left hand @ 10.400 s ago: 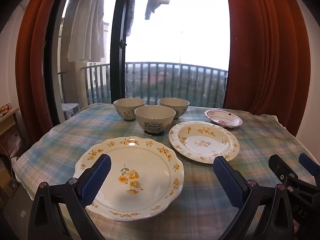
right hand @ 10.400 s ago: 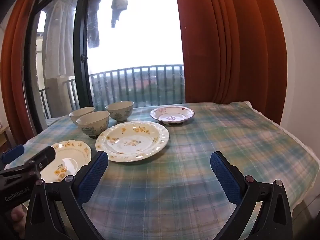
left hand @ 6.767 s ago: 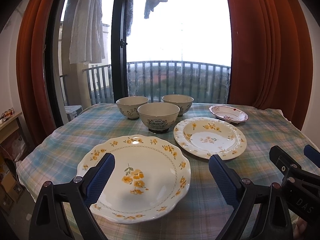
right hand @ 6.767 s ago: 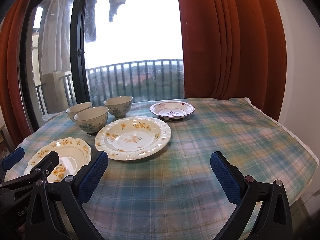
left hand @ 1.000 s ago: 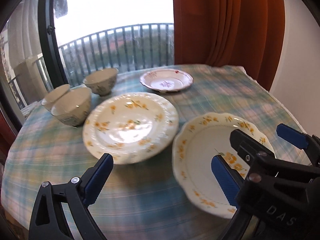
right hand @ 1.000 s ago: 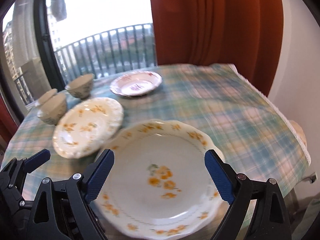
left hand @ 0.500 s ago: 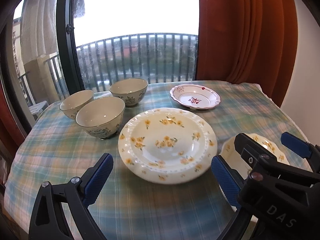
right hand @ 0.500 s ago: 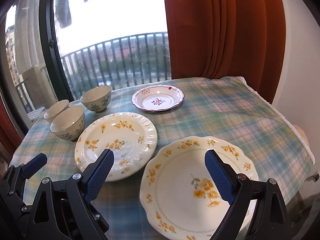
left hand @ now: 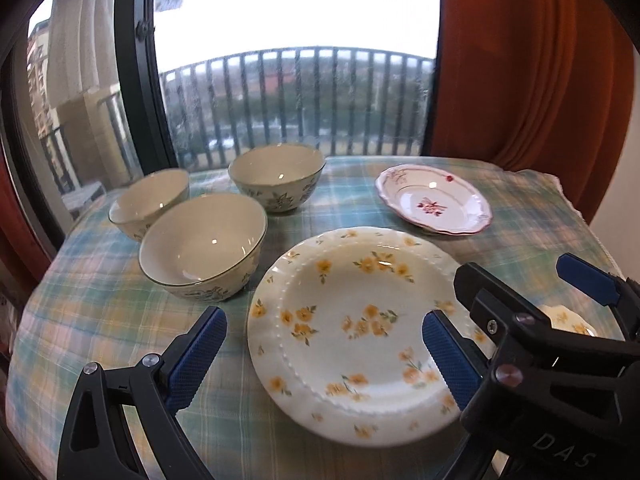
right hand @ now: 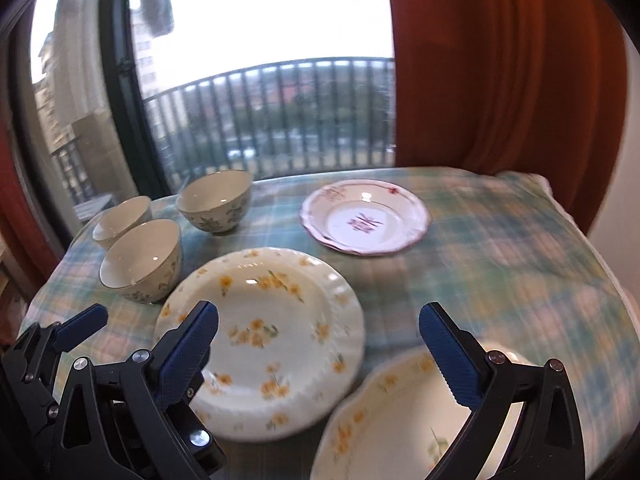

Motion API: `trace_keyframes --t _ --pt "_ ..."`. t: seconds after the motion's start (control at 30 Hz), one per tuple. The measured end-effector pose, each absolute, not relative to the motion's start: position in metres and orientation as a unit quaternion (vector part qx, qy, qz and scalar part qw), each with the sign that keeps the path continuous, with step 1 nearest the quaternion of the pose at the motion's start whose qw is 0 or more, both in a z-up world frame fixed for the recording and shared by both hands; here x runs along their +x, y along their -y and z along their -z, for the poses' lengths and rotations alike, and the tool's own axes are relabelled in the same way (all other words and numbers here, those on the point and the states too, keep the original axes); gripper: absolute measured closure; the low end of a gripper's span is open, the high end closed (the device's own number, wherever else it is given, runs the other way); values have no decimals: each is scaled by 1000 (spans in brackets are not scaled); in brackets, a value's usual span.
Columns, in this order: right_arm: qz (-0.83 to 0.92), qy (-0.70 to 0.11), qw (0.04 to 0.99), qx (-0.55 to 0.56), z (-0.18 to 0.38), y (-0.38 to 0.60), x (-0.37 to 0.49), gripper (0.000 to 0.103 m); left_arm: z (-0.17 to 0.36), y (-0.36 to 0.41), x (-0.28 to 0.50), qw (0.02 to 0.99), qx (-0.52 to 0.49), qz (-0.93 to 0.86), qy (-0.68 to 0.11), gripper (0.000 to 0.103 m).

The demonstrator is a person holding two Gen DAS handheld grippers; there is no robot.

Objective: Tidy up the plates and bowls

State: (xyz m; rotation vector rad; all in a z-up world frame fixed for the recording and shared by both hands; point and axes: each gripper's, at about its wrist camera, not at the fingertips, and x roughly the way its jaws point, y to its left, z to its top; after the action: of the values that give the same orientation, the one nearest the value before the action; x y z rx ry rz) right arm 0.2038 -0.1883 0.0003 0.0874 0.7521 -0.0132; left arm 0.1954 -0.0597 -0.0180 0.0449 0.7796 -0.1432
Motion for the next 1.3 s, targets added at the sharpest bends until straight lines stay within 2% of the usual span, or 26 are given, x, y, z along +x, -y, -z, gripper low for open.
trace_keyframes --t 0.27,0.6,0.73,0.83,1.0,1.3 --pt "2 -384 923 11 21 186 239 1 46 57 228 906 -4 36 -421 4" --pt "1 -452 891 27 62 193 274 2 70 54 249 892 -9 24 -451 11" --pt "-11 -482 876 35 73 193 280 4 76 55 251 888 -5 21 -459 12" --pt "-30 -496 867 46 79 193 281 10 77 55 250 887 3 21 -462 13" --pt "-12 -498 866 43 77 192 277 15 77 54 249 886 4 21 -463 15" --pt "-8 -505 862 40 74 173 252 15 78 39 230 881 10 5 -472 17"
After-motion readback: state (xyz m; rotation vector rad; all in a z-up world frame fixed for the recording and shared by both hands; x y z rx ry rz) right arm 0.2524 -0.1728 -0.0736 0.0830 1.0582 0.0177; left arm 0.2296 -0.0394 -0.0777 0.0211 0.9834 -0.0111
